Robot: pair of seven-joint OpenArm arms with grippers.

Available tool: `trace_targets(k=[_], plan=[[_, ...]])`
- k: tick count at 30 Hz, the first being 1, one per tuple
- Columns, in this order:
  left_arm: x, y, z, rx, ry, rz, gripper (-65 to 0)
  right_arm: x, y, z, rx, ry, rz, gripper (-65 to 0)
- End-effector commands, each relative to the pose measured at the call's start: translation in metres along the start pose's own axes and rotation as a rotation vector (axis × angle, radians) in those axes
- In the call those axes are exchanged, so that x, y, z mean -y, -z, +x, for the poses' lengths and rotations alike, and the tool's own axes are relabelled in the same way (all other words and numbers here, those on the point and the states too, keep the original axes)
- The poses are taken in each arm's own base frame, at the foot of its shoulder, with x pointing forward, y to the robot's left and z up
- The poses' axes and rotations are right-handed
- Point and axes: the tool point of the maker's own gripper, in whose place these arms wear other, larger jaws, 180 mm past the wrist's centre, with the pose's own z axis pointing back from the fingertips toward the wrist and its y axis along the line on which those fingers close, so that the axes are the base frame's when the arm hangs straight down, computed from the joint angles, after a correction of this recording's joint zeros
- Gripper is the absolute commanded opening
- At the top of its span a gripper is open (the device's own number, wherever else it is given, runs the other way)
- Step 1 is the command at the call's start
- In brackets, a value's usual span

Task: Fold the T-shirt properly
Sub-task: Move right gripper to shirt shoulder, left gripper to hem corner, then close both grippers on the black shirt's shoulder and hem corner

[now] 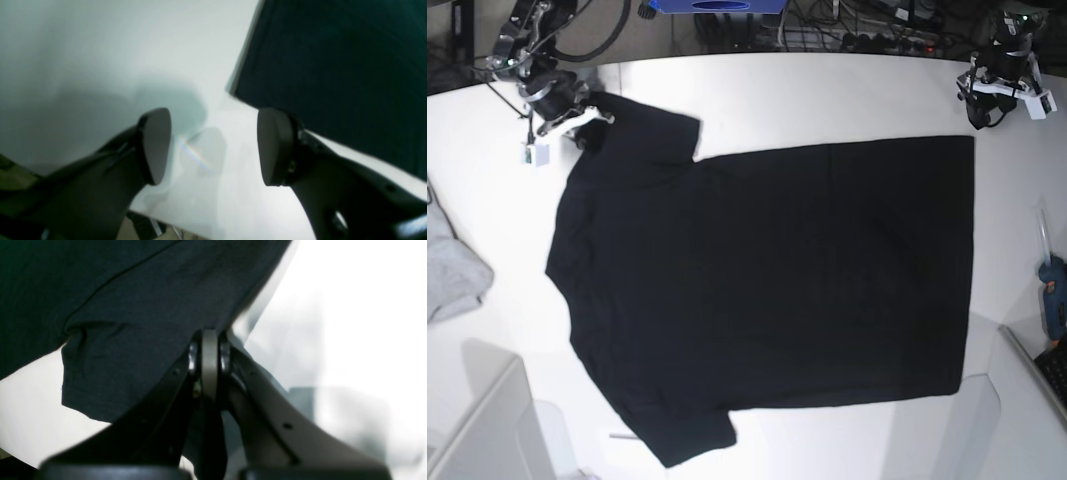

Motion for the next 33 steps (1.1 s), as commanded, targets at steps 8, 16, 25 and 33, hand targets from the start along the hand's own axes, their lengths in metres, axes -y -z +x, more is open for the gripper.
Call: trace_targets(k=[8,16,25,33], plan=[[-0.005,0.022,0.001,0.013,-0.067,-0.001,-26.0,0.006,-0.001,-0.019,-0.092,-0.019,-0.031,-65.0],[0.013,0.039,0.000,0.005,-0.078,-0.045,-26.2,0.006,-0.001,-0.019,-0.092,-0.020,-0.030,-65.0],[0.031,0.051,-0.011,-0.030,-0.084,-0.083,-26.2,0.006,-0.001,-0.019,-0.092,-0.019,-0.031,-65.0],[0.049,0.061,-0.022,-0.065,-0.084,-0.124,-27.3,0.006,-0.002,-0.019,-0.092,-0.020,-0.031,-65.0]])
